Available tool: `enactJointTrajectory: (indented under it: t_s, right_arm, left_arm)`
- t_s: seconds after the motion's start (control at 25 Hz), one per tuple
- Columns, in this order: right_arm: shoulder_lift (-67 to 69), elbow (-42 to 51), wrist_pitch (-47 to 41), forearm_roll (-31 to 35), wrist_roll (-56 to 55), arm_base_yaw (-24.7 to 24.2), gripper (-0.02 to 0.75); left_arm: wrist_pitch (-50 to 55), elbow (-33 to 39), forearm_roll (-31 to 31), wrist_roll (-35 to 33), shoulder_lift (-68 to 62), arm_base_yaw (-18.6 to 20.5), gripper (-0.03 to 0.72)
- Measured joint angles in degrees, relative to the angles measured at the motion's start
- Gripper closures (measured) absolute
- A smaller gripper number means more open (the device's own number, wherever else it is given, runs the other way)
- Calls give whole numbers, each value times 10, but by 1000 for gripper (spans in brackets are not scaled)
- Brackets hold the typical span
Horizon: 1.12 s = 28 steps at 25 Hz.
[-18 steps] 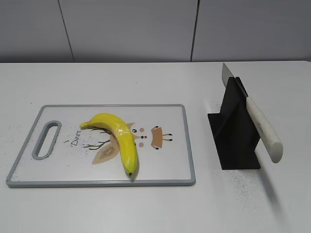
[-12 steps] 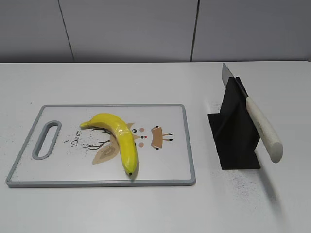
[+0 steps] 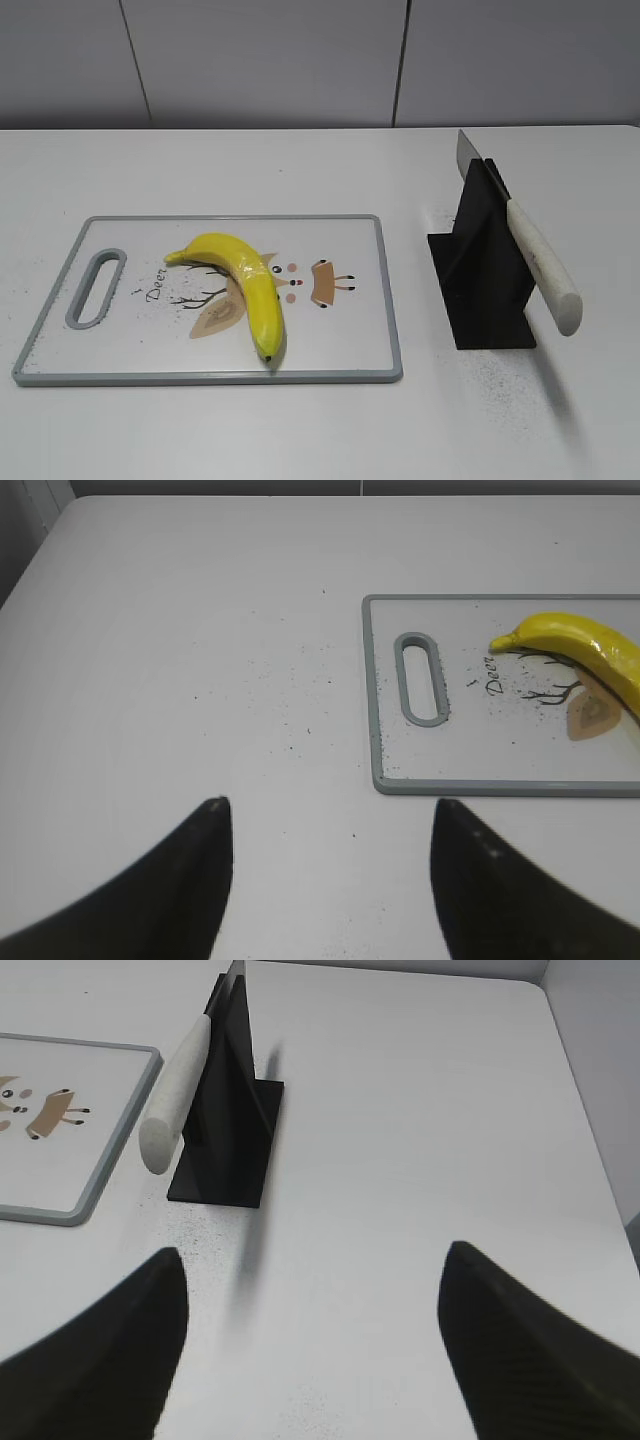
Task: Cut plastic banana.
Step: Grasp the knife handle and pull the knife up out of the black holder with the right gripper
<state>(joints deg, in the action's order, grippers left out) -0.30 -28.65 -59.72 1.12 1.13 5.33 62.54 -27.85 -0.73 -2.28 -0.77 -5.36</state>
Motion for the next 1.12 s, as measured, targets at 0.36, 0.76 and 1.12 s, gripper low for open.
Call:
enactJointTrajectory:
  t_s: [0.36, 0.76, 1.12]
  right_arm:
    - [0, 0, 0, 0, 0, 0, 146]
    - [1, -9, -2, -4, 0, 0, 146]
    - [128, -88, -40, -4, -3, 0, 146]
  left_arm:
    - [1, 0, 0, 0, 0, 0, 103]
    - [1, 0, 0, 0, 0, 0, 103]
    - [1, 0, 0, 0, 0, 0, 103]
